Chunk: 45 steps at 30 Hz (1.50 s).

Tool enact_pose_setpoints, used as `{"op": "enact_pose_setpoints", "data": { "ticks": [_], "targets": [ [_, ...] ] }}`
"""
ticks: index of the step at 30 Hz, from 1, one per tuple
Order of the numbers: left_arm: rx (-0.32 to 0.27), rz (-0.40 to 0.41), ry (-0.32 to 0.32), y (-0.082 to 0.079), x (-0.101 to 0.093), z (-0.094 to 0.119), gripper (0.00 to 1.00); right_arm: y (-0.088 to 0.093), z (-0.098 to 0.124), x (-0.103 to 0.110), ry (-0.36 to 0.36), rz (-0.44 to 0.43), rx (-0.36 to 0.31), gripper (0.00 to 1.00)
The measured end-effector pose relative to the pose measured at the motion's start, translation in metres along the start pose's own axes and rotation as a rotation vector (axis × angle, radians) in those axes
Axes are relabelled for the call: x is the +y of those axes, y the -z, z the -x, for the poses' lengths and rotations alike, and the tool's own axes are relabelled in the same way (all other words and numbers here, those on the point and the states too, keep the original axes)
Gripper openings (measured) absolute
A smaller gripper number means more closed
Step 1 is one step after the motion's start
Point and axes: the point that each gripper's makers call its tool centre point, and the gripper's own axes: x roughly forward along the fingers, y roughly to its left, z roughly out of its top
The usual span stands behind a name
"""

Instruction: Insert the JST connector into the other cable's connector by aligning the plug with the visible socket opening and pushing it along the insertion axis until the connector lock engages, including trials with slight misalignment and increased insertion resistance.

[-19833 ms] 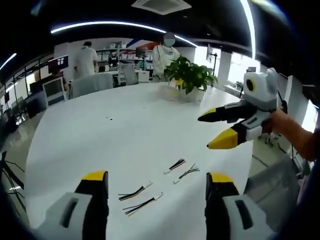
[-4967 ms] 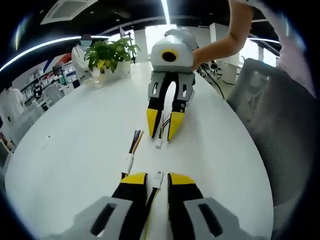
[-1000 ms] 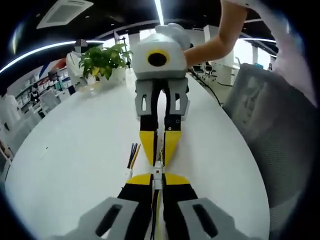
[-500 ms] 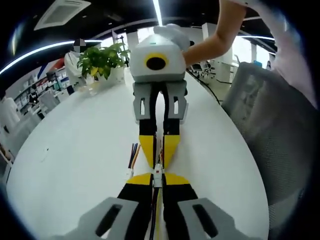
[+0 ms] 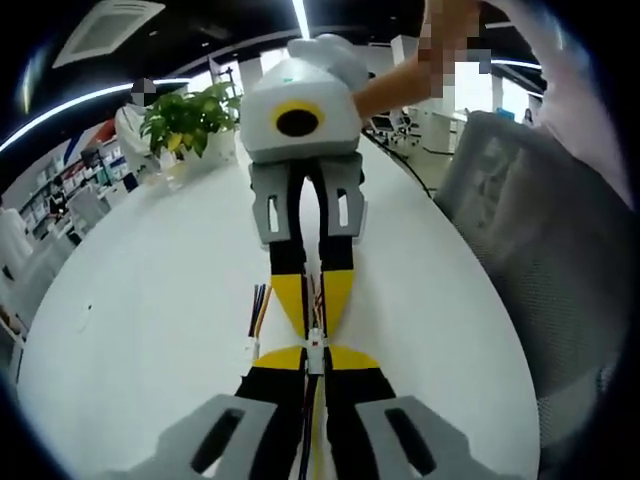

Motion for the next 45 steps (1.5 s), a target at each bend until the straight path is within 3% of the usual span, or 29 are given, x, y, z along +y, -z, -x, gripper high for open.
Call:
{"op": "enact_pose_setpoints", "data": {
  "ticks": [15, 16, 17, 20, 33, 45],
  "targets": [
    [0.019, -0.016, 0.015, 0.0, -0.001, -0.004, 0.0, 0.003, 0.0, 0.0, 0.004, 0.002, 0.029, 0.03],
    [0.025, -0.02, 0.018, 0.002, -0.002, -0.005, 0.0, 0.002, 0.001, 0.0, 0.003, 0.001, 0.023, 0.03],
    [0.02, -0.019, 0.022, 0.001, -0.002, -0.006, 0.0, -0.008, 0.0, 0.001, -0.001, -0.012, -0.023, 0.03],
    [0.035, -0.025, 0.021, 0.001, -0.001, -0.007, 0.0, -0.006, 0.0, 0.001, 0.002, 0.018, 0.021, 0.03],
    [0.045, -0.069, 0.015, 0.004, 0.002, -0.008, 0.0, -0.013, 0.004, 0.0, -0.001, 0.024, -0.021, 0.03],
    [0.046, -0.044, 0.008, 0.012, 0.006, -0.015, 0.0, -0.004, -0.004, -0.005, -0.003, 0.029, -0.007, 0.03]
  ]
}}
